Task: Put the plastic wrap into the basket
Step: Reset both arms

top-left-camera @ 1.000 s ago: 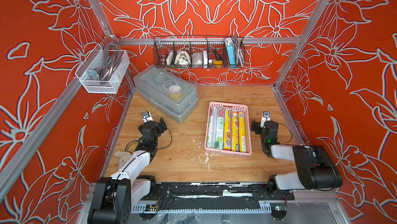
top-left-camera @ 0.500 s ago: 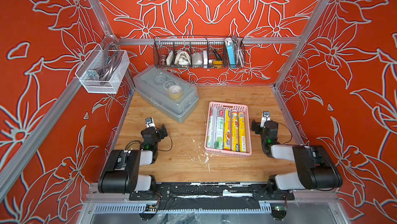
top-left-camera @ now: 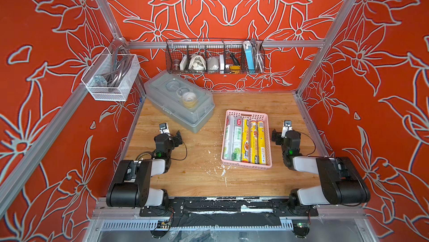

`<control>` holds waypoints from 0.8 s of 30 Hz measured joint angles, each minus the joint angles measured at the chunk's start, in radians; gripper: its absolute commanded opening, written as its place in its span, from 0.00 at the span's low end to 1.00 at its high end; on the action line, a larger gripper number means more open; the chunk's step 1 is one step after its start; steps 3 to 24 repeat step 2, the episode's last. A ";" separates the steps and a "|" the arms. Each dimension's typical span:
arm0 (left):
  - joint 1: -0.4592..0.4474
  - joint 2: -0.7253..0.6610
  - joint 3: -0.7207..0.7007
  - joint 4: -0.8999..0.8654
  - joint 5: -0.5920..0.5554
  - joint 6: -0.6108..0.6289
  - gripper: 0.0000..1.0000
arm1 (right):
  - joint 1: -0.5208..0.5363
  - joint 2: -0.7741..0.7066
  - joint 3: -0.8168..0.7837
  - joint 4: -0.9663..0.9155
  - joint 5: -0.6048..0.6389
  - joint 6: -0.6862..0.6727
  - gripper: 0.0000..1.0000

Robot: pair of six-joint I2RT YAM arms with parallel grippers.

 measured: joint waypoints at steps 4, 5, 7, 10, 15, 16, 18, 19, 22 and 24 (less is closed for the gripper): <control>-0.002 0.000 0.001 -0.004 0.000 0.003 0.98 | 0.000 0.000 0.000 0.000 0.000 0.000 1.00; -0.002 0.000 0.001 -0.004 0.000 0.003 0.98 | 0.000 0.000 0.000 0.000 0.000 0.000 1.00; -0.002 0.000 0.001 -0.004 0.000 0.003 0.98 | 0.000 0.000 0.000 0.000 0.000 0.000 1.00; -0.002 0.000 0.001 -0.004 0.000 0.003 0.98 | 0.000 0.000 0.000 0.000 0.000 0.000 1.00; -0.002 0.000 0.001 -0.004 0.000 0.003 0.98 | 0.000 0.000 0.000 0.000 0.000 0.000 1.00; -0.002 0.000 0.001 -0.004 0.000 0.003 0.98 | 0.000 0.000 0.000 0.000 0.000 0.000 1.00; -0.002 0.000 0.001 -0.004 0.000 0.003 0.98 | 0.000 0.000 0.000 0.000 0.000 0.000 1.00; -0.002 0.000 0.001 -0.004 0.000 0.003 0.98 | 0.000 0.000 0.000 0.000 0.000 0.000 1.00; -0.002 0.000 0.001 -0.004 0.000 0.003 0.98 | 0.000 0.000 0.000 0.000 0.000 0.000 1.00; -0.002 0.000 0.001 -0.004 0.000 0.003 0.98 | 0.000 0.000 0.000 0.000 0.000 0.000 1.00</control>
